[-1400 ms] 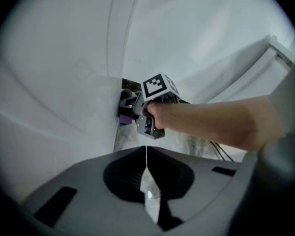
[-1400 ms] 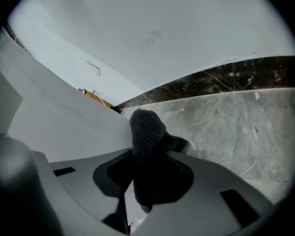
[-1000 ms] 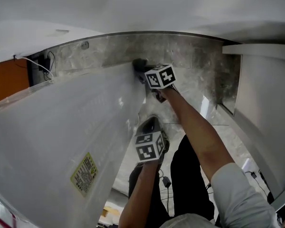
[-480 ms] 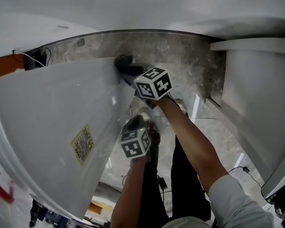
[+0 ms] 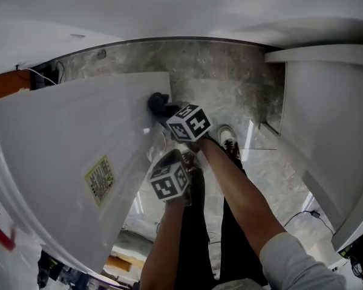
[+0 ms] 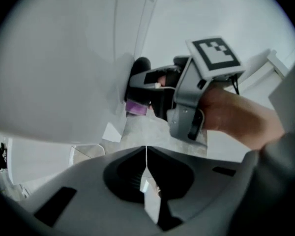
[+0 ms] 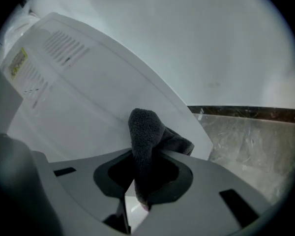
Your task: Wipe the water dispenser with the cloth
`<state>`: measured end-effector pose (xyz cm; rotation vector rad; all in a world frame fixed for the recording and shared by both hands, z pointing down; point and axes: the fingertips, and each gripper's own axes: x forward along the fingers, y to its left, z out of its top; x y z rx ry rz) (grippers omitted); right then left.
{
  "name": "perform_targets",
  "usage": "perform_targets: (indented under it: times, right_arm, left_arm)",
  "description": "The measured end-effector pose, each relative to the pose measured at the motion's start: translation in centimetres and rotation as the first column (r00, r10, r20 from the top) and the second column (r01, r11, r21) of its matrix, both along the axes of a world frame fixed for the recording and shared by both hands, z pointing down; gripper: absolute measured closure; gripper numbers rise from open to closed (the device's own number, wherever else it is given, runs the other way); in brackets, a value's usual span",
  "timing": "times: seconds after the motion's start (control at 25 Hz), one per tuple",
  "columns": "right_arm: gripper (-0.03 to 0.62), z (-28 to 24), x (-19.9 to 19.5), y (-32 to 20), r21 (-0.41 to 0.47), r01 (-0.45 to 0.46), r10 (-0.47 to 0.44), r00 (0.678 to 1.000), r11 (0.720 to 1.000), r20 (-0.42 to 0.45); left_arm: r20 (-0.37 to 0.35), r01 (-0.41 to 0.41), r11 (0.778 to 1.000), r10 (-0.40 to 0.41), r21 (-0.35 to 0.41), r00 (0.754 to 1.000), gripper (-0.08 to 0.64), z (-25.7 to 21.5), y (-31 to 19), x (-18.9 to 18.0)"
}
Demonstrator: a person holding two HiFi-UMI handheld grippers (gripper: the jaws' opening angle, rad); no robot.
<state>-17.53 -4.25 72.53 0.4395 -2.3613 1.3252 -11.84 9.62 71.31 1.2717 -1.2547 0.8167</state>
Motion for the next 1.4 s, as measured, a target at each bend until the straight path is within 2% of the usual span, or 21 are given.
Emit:
perform_targets:
  times: [0.2,0.32,0.44,0.6,0.76,0.92,1.0,1.08,1.16,1.28,1.4]
  right_arm:
    - [0.52,5.9,-0.1,-0.3,-0.072,-0.008,0.003,0.997,0.997,-0.076]
    - [0.52,9.2,-0.5,-0.1,-0.149,-0.096,0.083,0.993,0.984,-0.089]
    - [0.52,12.7,-0.3,0.1,-0.183,-0.167,0.146,0.982,0.969,-0.121]
    - [0.52,17.6,0.1,1.4,-0.22,-0.18,0.14,0.972,0.959,-0.187]
    - [0.52,21.4,0.2,2.3,-0.253,-0.196,0.148,0.969,0.947,-0.196]
    - [0.52,24.9,0.0,3.6,-0.24,-0.127,0.072,0.971,0.962,-0.226]
    - [0.52,26.3,0.1,4.3,-0.258,-0.102,0.039,0.97,0.961,-0.238]
    - [0.52,27.0,0.3,4.9,-0.301,-0.111,0.04,0.972,0.947,-0.234]
    - [0.52,26.6,0.3,5.6,-0.328,-0.108,0.037,0.976,0.938,-0.217]
    - [0.52,24.0,0.2,6.3,-0.339,-0.079,0.023,0.986,0.938,-0.166]
    - [0.52,19.7,0.2,6.2,-0.315,-0.027,-0.005,0.995,0.949,-0.099]
  left_arm:
    - [0.014,-0.027,1.0,0.027,-0.005,1.0,0.541,1.1,0.4,-0.7]
    - [0.026,-0.026,1.0,0.026,-0.006,0.999,0.541,2.3,0.9,-1.4]
    - [0.033,-0.054,0.999,0.054,0.004,0.998,0.541,3.4,1.3,-1.4]
    - [0.039,-0.104,0.995,0.104,0.001,0.994,0.541,5.2,2.5,-1.1]
    - [0.021,-0.086,0.996,0.087,-0.019,0.996,0.541,7.7,3.5,-0.9]
    - [0.012,-0.082,0.996,0.083,-0.032,0.997,0.541,10.3,3.9,-0.9]
    - [0.007,-0.114,0.993,0.115,-0.023,0.993,0.541,11.0,3.6,-0.7]
    - [0.008,-0.163,0.987,0.163,-0.006,0.987,0.541,11.2,3.1,-0.3]
    - [0.015,-0.171,0.985,0.171,0.003,0.985,0.541,10.8,2.5,-0.1]
    - [0.006,-0.108,0.994,0.108,-0.001,0.994,0.541,9.8,1.5,0.0]
    - [-0.031,-0.065,0.998,0.065,-0.016,0.997,0.541,8.6,0.7,0.9]
